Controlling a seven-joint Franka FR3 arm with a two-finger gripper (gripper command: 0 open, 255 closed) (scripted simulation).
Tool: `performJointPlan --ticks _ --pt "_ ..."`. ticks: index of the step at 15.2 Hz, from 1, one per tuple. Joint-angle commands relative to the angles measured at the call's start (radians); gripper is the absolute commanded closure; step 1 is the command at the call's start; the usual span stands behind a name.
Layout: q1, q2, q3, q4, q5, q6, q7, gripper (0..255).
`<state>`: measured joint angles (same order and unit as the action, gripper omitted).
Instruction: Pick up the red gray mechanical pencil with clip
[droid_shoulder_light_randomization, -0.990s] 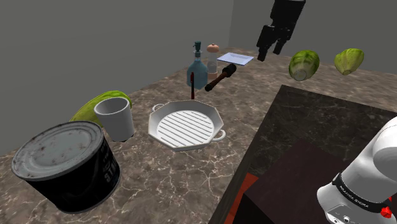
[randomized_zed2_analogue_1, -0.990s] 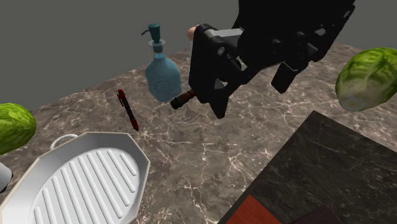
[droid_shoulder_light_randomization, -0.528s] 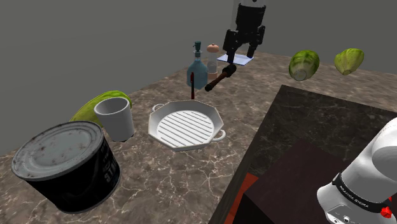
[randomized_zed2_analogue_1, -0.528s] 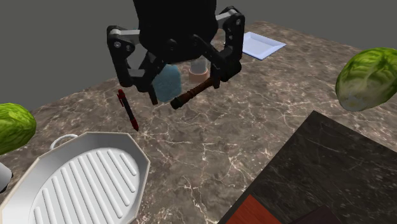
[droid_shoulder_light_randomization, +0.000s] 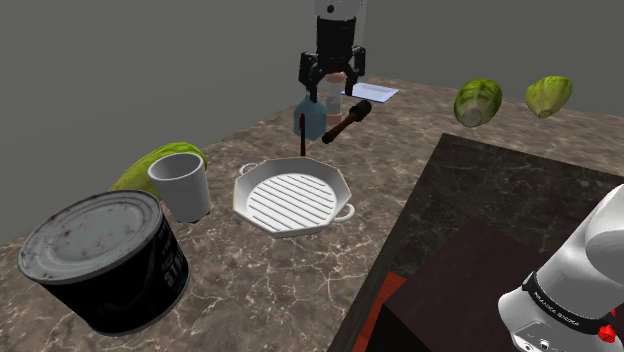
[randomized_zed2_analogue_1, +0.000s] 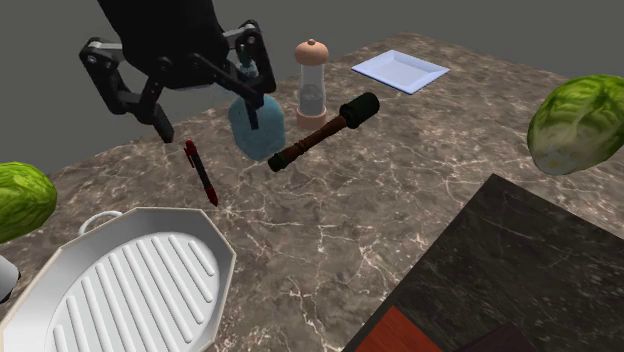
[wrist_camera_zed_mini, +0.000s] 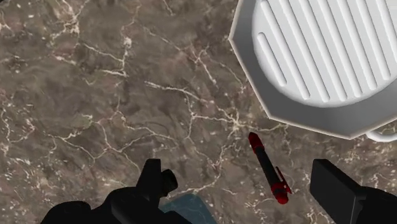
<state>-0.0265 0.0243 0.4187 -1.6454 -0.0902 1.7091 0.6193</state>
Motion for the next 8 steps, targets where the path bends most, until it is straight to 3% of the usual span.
performJointPlan --ticks 1,5,8 --pt "0.018 0.102 0.014 0.099 -0.039 -0.017 0.067 0" --pt "0.08 0.297 0.018 0.329 -0.112 -0.085 0.167 0" --pt "0.075 0.287 0.015 0.275 -0.108 -0.04 0.169 0"
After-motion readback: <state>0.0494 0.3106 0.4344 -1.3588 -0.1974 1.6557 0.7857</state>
